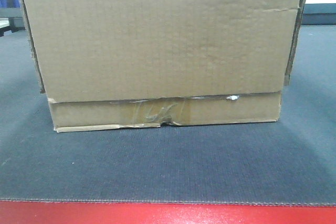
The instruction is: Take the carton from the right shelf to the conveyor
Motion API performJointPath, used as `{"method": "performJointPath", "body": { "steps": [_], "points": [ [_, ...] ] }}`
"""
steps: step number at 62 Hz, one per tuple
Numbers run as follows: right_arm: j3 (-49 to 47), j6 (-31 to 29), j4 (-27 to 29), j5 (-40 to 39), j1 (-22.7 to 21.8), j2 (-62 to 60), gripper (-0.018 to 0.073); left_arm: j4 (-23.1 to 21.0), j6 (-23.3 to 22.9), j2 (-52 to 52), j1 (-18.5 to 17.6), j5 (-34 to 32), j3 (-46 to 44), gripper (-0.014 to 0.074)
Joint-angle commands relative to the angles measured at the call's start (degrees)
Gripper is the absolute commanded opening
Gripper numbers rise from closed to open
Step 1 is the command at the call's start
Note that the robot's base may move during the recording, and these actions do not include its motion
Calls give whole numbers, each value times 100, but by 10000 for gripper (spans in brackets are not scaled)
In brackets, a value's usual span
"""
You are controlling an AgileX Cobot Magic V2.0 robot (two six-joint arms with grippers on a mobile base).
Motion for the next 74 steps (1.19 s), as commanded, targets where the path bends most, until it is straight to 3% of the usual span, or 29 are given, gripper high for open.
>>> {"method": "performJointPath", "body": {
  "steps": [1, 6, 9, 23, 32, 46, 60, 74],
  "points": [
    [30, -48, -65, 116, -208, -338, 97, 78, 43, -452, 294, 59, 175, 248],
    [253, -48, -65, 9, -446, -603, -85, 78, 43, -796, 581, 16, 486, 77],
    [479, -48, -65, -100, -621, -798, -76, 78, 43, -1026, 799, -104, 767, -42],
    [2238, -48, -65, -1006, -1323, -1756, -69, -165, 43, -2268, 1570, -1289, 2754, 13],
    [3939, -48, -95, -2068, -1449, -2510, -69, -191, 43, -3260, 1591, -2504, 4367, 13],
    [6147, -59, -149, -3687, -1449, -3803, -69, -201, 43, -4775, 1591, -3679, 6407, 13],
    [7550, -59, -208, -4600, -1449, -5202, -69, -201, 43, -6195, 1591, -3879, 7355, 13],
    [8004, -59, -208, -4692, -1449, -6738, -69, -201, 43, -7308, 1591, -3766, 7470, 13]
  ]
}}
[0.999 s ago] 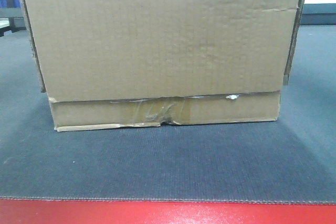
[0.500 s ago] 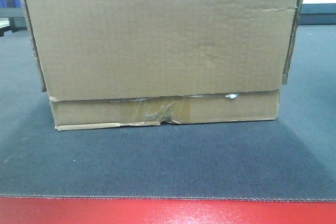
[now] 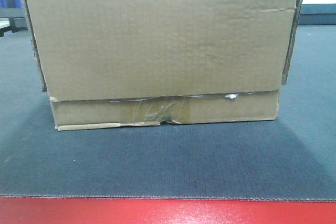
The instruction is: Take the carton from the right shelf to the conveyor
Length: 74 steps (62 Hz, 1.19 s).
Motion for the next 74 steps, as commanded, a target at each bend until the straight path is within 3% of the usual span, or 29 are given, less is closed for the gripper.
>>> {"method": "performJointPath", "body": {
  "steps": [1, 13, 55, 59, 66, 74],
  "points": [
    [84, -48, -73, -211, -46, -529, -69, -18, 22, -398, 19, -92, 9, 13],
    [106, -48, -73, -329, -46, -1086, -69, -18, 22, -804, 19, -92, 9, 13],
    [106, -48, -73, -419, -46, -1089, -69, -119, 22, -898, 19, -62, 32, 13],
    [106, -48, -73, -419, -46, -1089, -69, -120, 310, -906, 74, 52, 32, 13],
    [106, -48, -73, -419, -46, -1089, -69, -764, 1074, -957, 304, 38, 183, 13],
    [106, -48, -73, -419, -46, -1089, -69, -1116, 1087, -1197, 589, -481, 809, 13]
  ]
}}
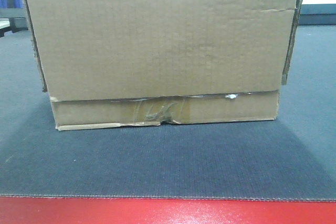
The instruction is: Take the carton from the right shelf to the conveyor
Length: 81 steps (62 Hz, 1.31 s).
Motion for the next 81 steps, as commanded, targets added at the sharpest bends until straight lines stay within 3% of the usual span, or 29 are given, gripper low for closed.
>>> {"method": "performJointPath", "body": {
  "steps": [1, 17, 21, 81],
  "points": [
    [26, -48, -73, -138, -46, -29, -69, -245, 131, -205, 177, -504, 511, 13],
    [26, -48, -73, -149, -46, -29, -69, -245, 131, -506, 239, -2178, 1941, 13],
    [26, -48, -73, -149, -46, -29, -69, -245, 131, -506, 239, -1710, 1941, 13],
    [60, -48, -73, -147, -143, -29, -69, -205, 131, -506, 239, -1686, 1941, 13]
  ]
}}
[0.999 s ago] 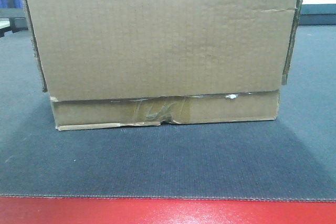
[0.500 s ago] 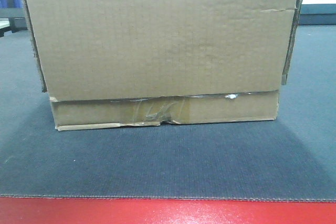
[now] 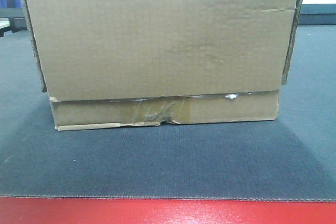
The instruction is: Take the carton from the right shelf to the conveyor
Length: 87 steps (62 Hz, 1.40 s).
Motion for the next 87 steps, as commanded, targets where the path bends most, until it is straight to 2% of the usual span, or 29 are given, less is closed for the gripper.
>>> {"method": "performJointPath", "body": {
  "steps": [1, 12, 23, 37, 40, 43, 87],
  "points": [
    [75, -48, -52, -66, -136, -29, -69, -4, 48, -37, 13, -110, -9, 13],
    [537, -789, 685, -79, -709, -141, -69, -4, 48, -37, 13, -110, -9, 13],
    [1351, -816, 842, -392, -1074, -739, -69, -4, 48, -37, 13, -110, -9, 13],
    [2484, -816, 842, -911, -1079, -1434, -69, -4, 48, -37, 13, -110, -9, 13],
    [2484, -816, 842, -1103, -1079, -1434, -69, -4, 48, -37, 13, -110, -9, 13],
    [2484, -816, 857, -863, -1079, -1434, -69, -4, 48, -37, 13, -120, -9, 13],
    [2484, -816, 857, -997, -1079, -1434, -69, -4, 48, -37, 13, -120, -9, 13]
  ]
}}
